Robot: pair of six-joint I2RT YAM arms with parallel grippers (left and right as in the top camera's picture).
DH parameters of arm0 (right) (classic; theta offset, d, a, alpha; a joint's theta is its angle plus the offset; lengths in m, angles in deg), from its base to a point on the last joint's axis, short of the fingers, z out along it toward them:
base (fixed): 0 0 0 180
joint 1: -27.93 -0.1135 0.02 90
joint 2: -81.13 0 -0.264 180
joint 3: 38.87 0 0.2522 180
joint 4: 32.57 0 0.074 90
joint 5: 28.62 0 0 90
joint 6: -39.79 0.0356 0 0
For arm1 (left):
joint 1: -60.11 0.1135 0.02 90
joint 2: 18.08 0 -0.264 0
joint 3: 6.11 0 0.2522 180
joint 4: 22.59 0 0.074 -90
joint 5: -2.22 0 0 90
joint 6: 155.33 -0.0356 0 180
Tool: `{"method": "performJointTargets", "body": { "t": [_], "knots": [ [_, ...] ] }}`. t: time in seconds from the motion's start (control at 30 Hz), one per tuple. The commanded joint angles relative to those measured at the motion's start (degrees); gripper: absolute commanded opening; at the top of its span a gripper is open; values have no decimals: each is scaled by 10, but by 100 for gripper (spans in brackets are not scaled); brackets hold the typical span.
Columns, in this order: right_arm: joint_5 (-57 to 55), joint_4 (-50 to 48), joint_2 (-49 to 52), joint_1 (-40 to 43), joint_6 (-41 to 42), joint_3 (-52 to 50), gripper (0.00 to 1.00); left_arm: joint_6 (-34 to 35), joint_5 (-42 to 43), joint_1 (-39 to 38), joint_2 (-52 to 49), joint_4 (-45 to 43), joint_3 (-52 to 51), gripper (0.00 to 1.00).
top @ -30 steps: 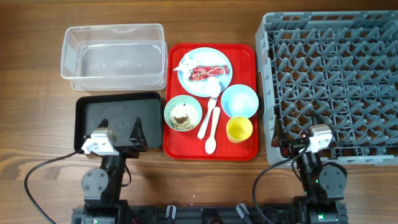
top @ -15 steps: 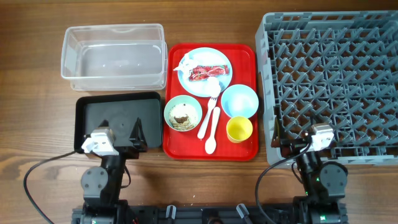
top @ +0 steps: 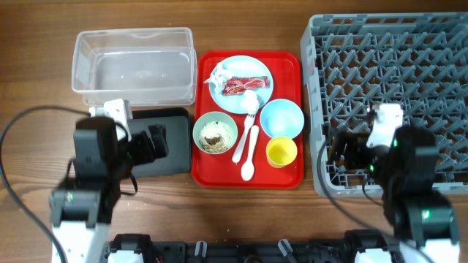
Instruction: Sort waste into correct bins and load items into the dishwasher rack
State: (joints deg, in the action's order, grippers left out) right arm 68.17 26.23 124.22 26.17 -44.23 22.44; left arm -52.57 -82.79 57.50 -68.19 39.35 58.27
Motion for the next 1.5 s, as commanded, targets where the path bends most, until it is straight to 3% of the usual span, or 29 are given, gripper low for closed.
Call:
{"method": "performJointTargets", "body": {
  "t": [0.0, 0.13, 0.33, 0.63, 0.87, 1.1, 1.3, 1.37, 1.47],
  "knots": [
    [-3, 33, 59, 1, 0, 63, 100, 1, 25, 3, -74, 69, 84, 100],
    [-3, 39, 83, 1, 2, 69, 100, 1, 33, 3, -103, 53, 88, 100],
    [-3, 39, 83, 1, 2, 69, 100, 1, 95, -32, -143, -101, 88, 99],
    [-3, 39, 83, 1, 2, 69, 100, 1, 70, -180, -370, -259, 188, 99],
    [-3, 39, 83, 1, 2, 69, 100, 1, 39, -256, -503, -370, 196, 100],
    [-3, 39, 83, 1, 2, 69, 100, 1, 31, -282, -603, -399, 195, 87],
    [-3, 39, 83, 1, 3, 69, 100, 1, 11, -284, -642, -399, 195, 85],
    [-3, 39, 83, 1, 2, 69, 100, 1, 11, -284, -648, -400, 195, 77],
    [-3, 39, 83, 1, 2, 69, 100, 1, 11, -285, -656, -400, 195, 55]
  ]
}}
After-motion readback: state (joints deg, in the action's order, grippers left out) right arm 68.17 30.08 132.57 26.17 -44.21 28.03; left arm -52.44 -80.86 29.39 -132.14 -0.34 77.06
